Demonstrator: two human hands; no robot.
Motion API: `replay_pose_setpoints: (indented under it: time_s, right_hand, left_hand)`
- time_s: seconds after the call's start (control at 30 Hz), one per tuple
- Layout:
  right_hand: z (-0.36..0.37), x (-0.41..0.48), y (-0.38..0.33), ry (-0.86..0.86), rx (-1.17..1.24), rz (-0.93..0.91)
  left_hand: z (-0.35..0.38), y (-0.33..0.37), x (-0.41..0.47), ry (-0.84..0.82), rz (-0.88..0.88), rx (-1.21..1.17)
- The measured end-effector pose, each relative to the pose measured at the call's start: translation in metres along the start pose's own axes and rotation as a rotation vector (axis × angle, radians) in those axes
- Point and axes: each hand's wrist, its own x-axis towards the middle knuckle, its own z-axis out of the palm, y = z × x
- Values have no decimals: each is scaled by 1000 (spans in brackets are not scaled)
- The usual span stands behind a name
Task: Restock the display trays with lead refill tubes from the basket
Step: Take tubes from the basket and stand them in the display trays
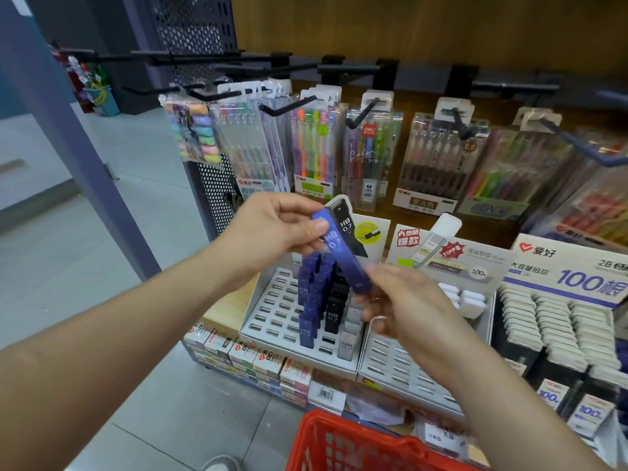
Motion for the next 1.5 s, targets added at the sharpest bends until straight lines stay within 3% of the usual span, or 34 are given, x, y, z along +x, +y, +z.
replay_pose_setpoints:
  time_s: [0.07,0.23,0.37,0.5,0.67,0.93,1.17,1.37,1.5]
  right_hand:
    - [-2,0,8,171,-352,-214]
    - [4,-5,27,84,-1102,-542]
    - [18,-6,44,90,-1322,-639]
    - [22,-3,50,38,-1483,-568]
    - [19,0,49,-118,-1479,-494]
    - [12,7,53,-149,-1482,-520]
    - [10,9,51,-169,-1499,-522]
    - [10,7,45,-179,-1510,-505]
    - [7,-2,40,-159,-1469,-519]
  left_hand:
    - [-15,-4,5,122,36,128]
    - [-28,-35,1,136,16,447]
    - [-24,-55,-5,59,80,696]
    - [-18,-65,-5,10,135,780]
    - [-17,-79,-6,-39,110,751]
    - [-16,-84,-7,-93,189,757]
    - [-14,-86,-7,-82,143,651]
    - [-14,-92,-8,-22,117,709]
    - [-11,-87,-3,-34,202,856]
